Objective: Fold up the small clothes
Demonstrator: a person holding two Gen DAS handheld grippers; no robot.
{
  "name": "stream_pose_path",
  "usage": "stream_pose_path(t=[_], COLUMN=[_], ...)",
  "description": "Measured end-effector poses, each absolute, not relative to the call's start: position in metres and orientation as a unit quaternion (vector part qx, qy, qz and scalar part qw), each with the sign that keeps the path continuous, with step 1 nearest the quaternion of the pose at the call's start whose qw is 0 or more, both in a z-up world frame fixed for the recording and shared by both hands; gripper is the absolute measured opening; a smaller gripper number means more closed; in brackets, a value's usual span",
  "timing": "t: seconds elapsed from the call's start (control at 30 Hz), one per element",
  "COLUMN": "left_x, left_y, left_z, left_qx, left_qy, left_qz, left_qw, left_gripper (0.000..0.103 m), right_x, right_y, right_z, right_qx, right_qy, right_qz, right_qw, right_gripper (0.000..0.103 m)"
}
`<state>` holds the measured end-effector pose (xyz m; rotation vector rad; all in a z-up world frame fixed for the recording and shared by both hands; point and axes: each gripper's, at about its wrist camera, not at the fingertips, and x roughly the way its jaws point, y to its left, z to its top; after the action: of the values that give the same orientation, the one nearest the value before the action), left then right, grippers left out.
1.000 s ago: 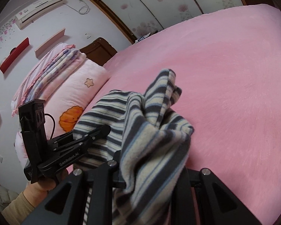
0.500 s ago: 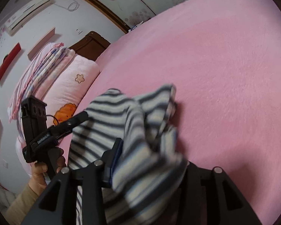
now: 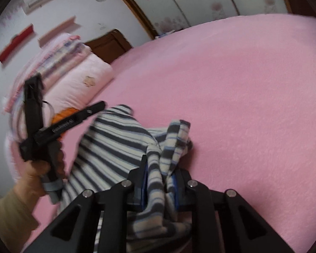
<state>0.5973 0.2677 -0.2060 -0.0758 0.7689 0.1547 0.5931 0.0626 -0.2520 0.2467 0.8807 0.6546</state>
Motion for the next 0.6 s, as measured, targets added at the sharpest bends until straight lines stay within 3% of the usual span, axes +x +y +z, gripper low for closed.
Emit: stream_pose_path(t=[0.1, 0.17, 0.27, 0.6], left_x=[0.591, 0.581, 0.559, 0.440], left_y=[0.264, 0.266, 0.262, 0.209], left_z=[-0.200, -0.191, -0.180, -0.121], left_qx=[-0.029, -0.025, -0.017, -0.042], left_qy=[0.366, 0.364, 0.367, 0.405], left_qz=[0.095, 0.102, 0.111, 0.068], left_qw=[0.925, 0.926, 0.924, 0.911], left_gripper=[0.046, 0.068, 0.083, 0.086], right_x=[0.587, 0.582, 0.574, 0.476], right_y=[0.057, 0.048, 0.034, -0.015], right_z=[-0.241, -0.228, -0.208, -0.151], right_qx=[0.094, 0.080, 0.070, 0.048], right_qy=[0.406, 0.387, 0.383, 0.440], right_qz=[0.266, 0.231, 0.205, 0.143], right_qw=[0.869, 0.889, 0.898, 0.885], right_gripper=[0.044, 0.056, 0.059, 0.059])
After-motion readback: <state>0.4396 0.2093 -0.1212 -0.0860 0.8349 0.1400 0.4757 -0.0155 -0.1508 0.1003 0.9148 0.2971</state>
